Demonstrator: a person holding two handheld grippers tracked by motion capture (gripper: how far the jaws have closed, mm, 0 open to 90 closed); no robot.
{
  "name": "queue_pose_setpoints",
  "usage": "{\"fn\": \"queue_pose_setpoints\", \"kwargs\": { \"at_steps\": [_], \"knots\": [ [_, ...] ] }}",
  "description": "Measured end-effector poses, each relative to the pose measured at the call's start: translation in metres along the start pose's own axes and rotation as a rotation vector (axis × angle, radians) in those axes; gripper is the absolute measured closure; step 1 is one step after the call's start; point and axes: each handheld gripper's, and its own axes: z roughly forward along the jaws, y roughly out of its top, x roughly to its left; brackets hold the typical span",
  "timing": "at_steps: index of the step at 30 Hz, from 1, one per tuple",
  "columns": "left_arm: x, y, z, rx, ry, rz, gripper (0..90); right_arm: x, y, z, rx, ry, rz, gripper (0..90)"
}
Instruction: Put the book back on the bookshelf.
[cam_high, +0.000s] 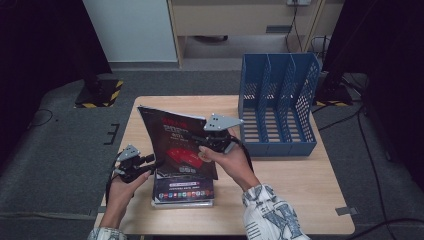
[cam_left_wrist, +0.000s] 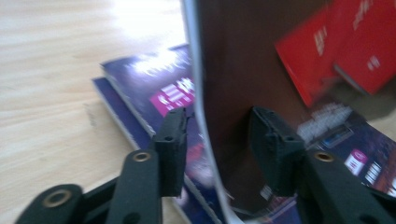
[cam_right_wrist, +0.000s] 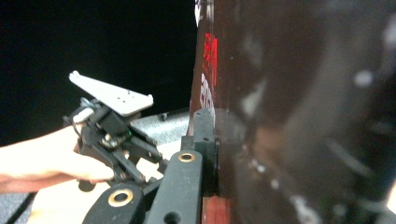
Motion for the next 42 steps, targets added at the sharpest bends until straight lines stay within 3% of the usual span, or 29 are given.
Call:
{"fn": "queue_pose_setpoints", "kwargs": {
  "at_steps": [2,6,9,13,15,21,24,28,30,31,34,38,42],
  "knots": [
    [-0.002,-0.001,0.002,0.014,0.010,0.018,63.0,0.000,0.000,0.000,-0.017,0.007,0.007,86.8],
    [0.000,0.000,-0.002,0.007,0.004,0.002,73.6,0.000,-0.001,0.000,-0.018,0.012,0.010,86.8],
    [-0.001,0.002,-0.004,0.007,0.019,0.014,79.2,0.000,-0.002,0.000,-0.019,0.020,0.021,86.5],
    [-0.002,0.004,-0.005,-0.002,0.042,0.021,81.5,0.000,-0.001,-0.001,-0.027,0.031,0.033,85.1],
    [-0.001,0.003,-0.006,-0.008,0.033,0.015,82.4,0.000,0.003,-0.002,-0.045,0.037,0.038,84.2],
    [-0.001,0.003,-0.006,-0.010,0.038,0.012,80.8,0.002,0.007,-0.002,-0.035,0.028,0.014,85.9],
    [-0.002,0.001,-0.004,-0.020,0.058,0.005,73.3,0.001,0.008,-0.003,-0.037,0.015,0.014,86.3],
    [0.002,-0.002,-0.002,-0.026,0.113,-0.053,35.7,0.000,0.010,-0.006,-0.038,0.000,0.024,86.4],
    [0.003,-0.003,-0.002,-0.023,0.118,-0.060,27.1,-0.001,0.011,-0.007,-0.040,-0.005,0.028,86.4],
    [0.005,-0.006,-0.002,-0.011,0.146,-0.073,22.5,-0.001,0.011,-0.008,-0.038,-0.012,0.032,86.5],
    [0.007,-0.009,-0.005,-0.014,0.160,-0.100,15.5,-0.002,0.011,-0.008,-0.036,-0.024,0.037,86.5],
    [0.008,-0.012,-0.008,-0.009,0.181,-0.093,7.5,-0.002,0.011,-0.008,-0.035,-0.036,0.044,86.5],
    [0.012,-0.018,-0.012,0.010,0.241,-0.080,4.4,-0.004,0.015,-0.008,-0.044,-0.047,0.054,86.5]
  ]
}}
